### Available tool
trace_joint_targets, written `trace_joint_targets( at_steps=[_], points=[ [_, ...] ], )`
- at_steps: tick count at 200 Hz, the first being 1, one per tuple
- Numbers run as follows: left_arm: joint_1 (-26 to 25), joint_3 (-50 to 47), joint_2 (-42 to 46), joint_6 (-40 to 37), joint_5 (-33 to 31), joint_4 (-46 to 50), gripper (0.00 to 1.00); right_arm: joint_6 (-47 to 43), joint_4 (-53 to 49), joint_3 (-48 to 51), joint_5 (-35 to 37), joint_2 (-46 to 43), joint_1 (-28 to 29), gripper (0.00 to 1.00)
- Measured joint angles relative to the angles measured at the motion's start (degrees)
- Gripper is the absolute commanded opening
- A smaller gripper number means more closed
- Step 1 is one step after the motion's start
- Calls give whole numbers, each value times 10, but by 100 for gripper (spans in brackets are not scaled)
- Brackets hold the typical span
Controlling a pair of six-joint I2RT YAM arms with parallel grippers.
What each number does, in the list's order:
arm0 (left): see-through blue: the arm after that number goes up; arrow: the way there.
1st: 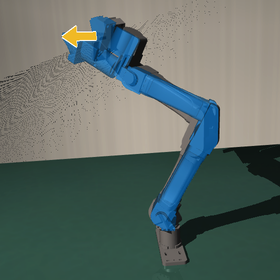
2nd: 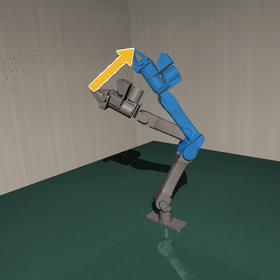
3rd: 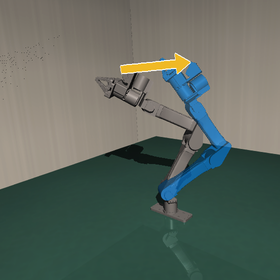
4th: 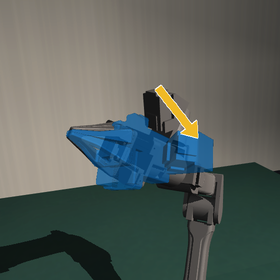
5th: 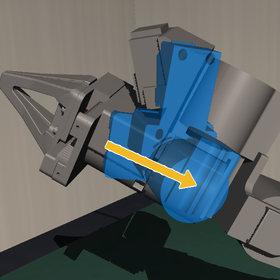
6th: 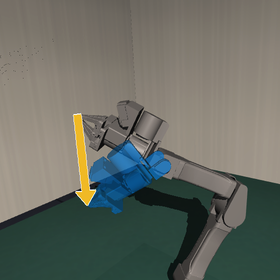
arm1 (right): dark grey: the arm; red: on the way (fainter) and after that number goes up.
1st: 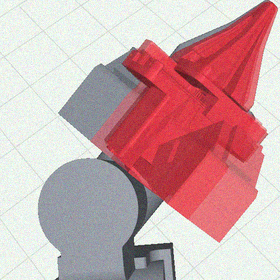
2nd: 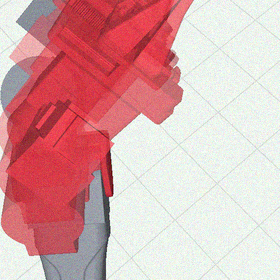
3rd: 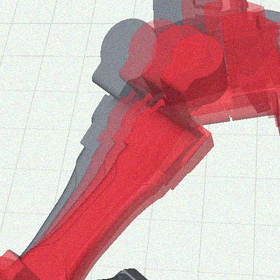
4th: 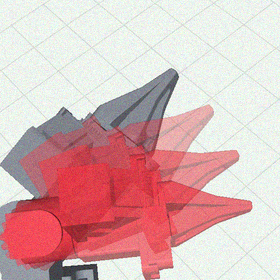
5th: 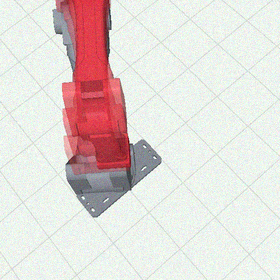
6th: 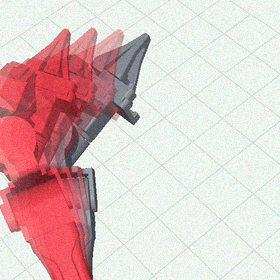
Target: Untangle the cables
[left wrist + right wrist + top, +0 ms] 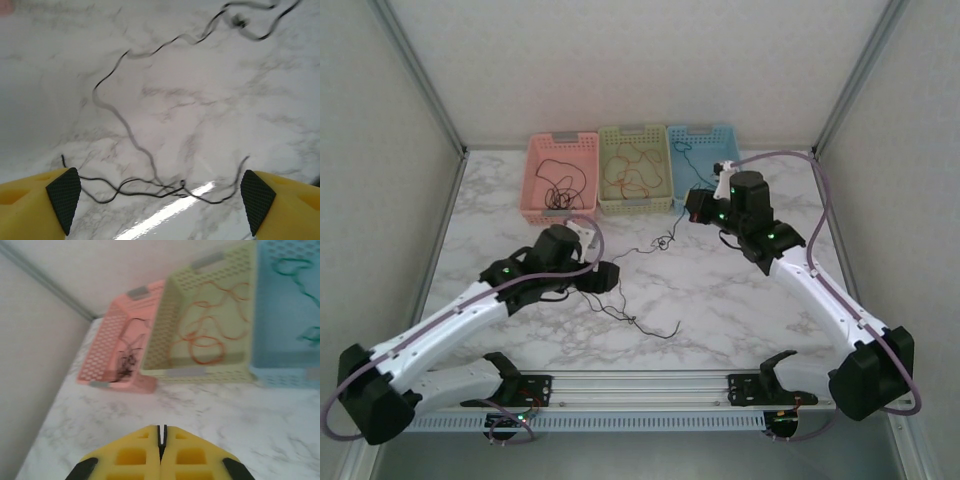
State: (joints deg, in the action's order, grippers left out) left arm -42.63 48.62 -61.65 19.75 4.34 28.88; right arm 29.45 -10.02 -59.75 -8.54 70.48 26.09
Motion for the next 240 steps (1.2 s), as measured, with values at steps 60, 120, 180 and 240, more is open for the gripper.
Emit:
trace_joint_targets(
  at_steps=[60,120,180,240],
  points=[
    [0,16,-201,10,-28,-69,86,23,-18,55,8,22,-77,0],
    [2,97,-363,-13,10,-149,81,28,-18,69,-9,24,-99,0],
    [2,162,-449,-23,21,-156,0,20,-19,69,-19,23,-105,0],
    [44,67,-279,28,-77,-120,0,20,-54,80,27,7,-195,0]
  ],
)
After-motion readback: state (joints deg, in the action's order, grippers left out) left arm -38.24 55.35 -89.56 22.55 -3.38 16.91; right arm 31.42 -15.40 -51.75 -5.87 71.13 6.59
